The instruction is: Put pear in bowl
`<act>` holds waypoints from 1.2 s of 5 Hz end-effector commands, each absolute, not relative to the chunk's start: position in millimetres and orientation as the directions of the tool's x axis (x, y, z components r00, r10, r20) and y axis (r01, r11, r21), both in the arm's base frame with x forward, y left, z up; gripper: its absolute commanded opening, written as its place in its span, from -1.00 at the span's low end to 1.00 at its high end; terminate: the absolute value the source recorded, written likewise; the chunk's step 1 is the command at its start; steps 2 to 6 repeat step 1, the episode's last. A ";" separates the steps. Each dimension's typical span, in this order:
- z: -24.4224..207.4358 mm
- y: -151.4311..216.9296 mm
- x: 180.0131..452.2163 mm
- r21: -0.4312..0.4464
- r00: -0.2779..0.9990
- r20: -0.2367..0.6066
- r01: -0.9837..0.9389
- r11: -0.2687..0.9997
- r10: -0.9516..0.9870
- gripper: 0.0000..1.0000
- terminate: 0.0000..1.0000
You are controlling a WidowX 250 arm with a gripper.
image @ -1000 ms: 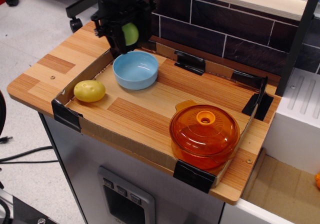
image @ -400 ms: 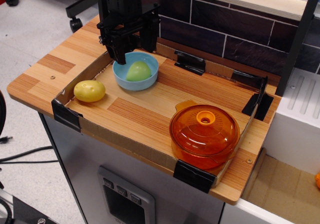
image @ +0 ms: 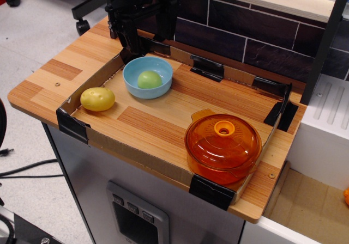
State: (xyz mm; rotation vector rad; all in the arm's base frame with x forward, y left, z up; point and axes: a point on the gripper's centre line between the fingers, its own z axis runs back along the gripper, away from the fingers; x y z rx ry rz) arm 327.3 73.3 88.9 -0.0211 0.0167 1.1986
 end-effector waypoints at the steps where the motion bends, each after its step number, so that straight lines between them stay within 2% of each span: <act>1: 110.1 74.5 332.6 -0.065 0.376 0.013 -0.924 0.376 0.927 1.00 1.00; 6: 110.1 74.5 332.6 -0.065 0.376 0.013 -0.924 0.376 0.927 1.00 1.00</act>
